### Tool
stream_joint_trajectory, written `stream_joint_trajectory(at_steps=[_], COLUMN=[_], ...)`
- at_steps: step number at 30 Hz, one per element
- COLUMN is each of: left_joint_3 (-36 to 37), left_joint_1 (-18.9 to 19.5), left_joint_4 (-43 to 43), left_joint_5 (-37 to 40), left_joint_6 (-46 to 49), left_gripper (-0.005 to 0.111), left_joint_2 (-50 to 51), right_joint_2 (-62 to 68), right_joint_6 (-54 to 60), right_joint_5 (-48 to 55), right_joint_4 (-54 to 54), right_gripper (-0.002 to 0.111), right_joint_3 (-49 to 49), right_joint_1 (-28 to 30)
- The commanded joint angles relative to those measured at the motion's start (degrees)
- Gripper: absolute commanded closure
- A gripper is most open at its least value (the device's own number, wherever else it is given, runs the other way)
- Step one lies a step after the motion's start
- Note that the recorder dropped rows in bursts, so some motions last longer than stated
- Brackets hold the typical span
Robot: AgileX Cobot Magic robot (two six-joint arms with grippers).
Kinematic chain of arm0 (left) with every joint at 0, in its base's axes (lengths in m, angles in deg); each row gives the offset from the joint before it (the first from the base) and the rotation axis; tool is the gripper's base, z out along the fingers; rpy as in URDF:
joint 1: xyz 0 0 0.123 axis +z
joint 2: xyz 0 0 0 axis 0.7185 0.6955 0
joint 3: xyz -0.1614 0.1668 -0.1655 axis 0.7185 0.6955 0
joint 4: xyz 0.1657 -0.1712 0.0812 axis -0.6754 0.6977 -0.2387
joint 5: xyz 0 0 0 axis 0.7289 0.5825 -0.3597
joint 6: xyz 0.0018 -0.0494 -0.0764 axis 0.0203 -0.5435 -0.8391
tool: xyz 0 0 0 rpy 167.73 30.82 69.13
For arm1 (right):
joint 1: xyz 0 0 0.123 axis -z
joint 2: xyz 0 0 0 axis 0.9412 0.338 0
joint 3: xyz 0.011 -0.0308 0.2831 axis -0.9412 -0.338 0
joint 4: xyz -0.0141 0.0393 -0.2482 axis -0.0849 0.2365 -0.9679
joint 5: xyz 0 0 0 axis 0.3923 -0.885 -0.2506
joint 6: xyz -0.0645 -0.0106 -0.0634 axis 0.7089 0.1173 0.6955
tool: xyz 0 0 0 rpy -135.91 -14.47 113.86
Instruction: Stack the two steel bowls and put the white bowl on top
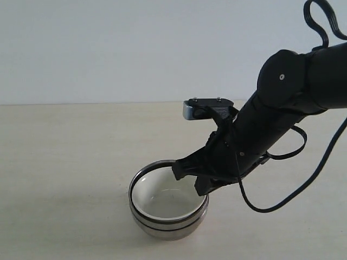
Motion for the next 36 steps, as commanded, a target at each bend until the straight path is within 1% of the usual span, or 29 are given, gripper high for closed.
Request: stream_joint_trajectory(at_steps=[1,5,11,18,22,25,28,31,32,36], left_joint_3=[0.2,0.2,0.2,0.2,0.2,0.2,0.2,0.2,0.2,0.2], left_joint_1=[0.13,0.13,0.13,0.13,0.13,0.13,0.13,0.13,0.13,0.13], left_joint_4=[0.35,0.35,0.35,0.35,0.35,0.35,0.35,0.35,0.35,0.35], left_joint_5=[-0.44,-0.44,-0.44,-0.44,-0.44,-0.44,-0.44,-0.44,-0.44,-0.44], left_joint_6=[-0.54,-0.54,-0.54,-0.54,-0.54,-0.54,-0.54,-0.54,-0.54,-0.54], left_gripper=[0.103,0.103,0.103,0.103,0.103,0.103,0.103,0.103,0.103,0.103], left_joint_2=[-0.23,-0.23,-0.23,-0.23,-0.23,-0.23,-0.23,-0.23,-0.23,-0.23], right_joint_2=[-0.7,-0.59,-1.43,-3.09,-3.89,-5.51,-8.65,-12.97,-14.66,-21.31], right_joint_6=[0.62,1.7,2.53,4.24,4.86,4.84,5.14,5.14,5.14,4.22], right_joint_5=[-2.47,-6.38,-6.46,-2.43,-3.35,-7.2,-14.95,-23.54,-27.24,-36.49], right_joint_4=[-0.2,-0.2,0.39,3.53,3.55,4.68,6.0,6.31,6.69,7.45], right_gripper=[0.108,0.108,0.108,0.108,0.108,0.108,0.108,0.108,0.108,0.108], right_joint_3=[-2.08,-4.66,-4.26,-2.39,-2.39,-3.75,-7.66,-12.87,-15.32,-22.27], right_joint_1=[-0.06,-0.06,-0.06,-0.06,-0.06,-0.06,-0.78,-3.23,-4.39,-9.62])
